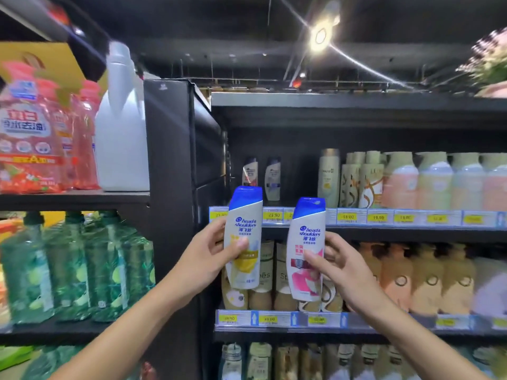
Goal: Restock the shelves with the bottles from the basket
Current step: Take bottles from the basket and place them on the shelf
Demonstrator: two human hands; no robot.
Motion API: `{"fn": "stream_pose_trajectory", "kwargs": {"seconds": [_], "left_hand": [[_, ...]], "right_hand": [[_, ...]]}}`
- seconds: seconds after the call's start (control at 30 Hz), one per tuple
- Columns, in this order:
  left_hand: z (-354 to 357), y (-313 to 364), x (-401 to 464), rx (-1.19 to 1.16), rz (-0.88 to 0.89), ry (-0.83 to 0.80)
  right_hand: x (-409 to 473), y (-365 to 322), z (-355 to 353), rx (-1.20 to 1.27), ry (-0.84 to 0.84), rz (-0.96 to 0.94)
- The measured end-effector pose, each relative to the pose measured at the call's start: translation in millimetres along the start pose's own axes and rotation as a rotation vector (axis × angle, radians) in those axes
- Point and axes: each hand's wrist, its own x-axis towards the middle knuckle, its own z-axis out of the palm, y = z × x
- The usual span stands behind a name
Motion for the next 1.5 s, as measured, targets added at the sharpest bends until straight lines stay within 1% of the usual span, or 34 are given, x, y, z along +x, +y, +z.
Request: {"fn": "stream_pose_trajectory", "kwargs": {"seconds": [0.07, 0.2, 0.37, 0.47, 0.6, 0.8, 1.0, 1.2, 1.37, 1.5], "left_hand": [[-2, 12, 8, 0.045, 0.026, -0.012], [0, 44, 30, 0.173, 0.105, 0.015], [2, 77, 75, 0.384, 0.240, 0.040], [0, 88, 101, 0.520, 0.329, 0.012], [-7, 80, 133, 0.625, 0.324, -0.029], [-19, 37, 174, 0.669, 0.242, 0.012], [-16, 8, 204, 0.661, 0.028, 0.038], [-22, -3, 214, 0.642, -0.137, -0.011], [-27, -8, 212, 0.546, -0.287, 0.017], [-21, -4, 215, 0.502, -0.333, 0.009]], "right_hand": [[8, -7, -6, 0.010, -0.037, 0.001], [23, -20, -22, 0.012, -0.090, -0.035], [41, -33, -40, 0.019, -0.149, -0.098], [50, -43, -47, -0.023, -0.133, -0.178], [58, -50, -52, -0.042, -0.109, -0.248], [64, -57, -54, -0.080, -0.077, -0.290], [73, -59, -46, -0.123, -0.061, -0.306], [75, -55, -45, -0.160, -0.078, -0.286], [82, -46, -46, -0.133, -0.051, -0.283], [85, -38, -43, -0.090, -0.058, -0.270]]}}
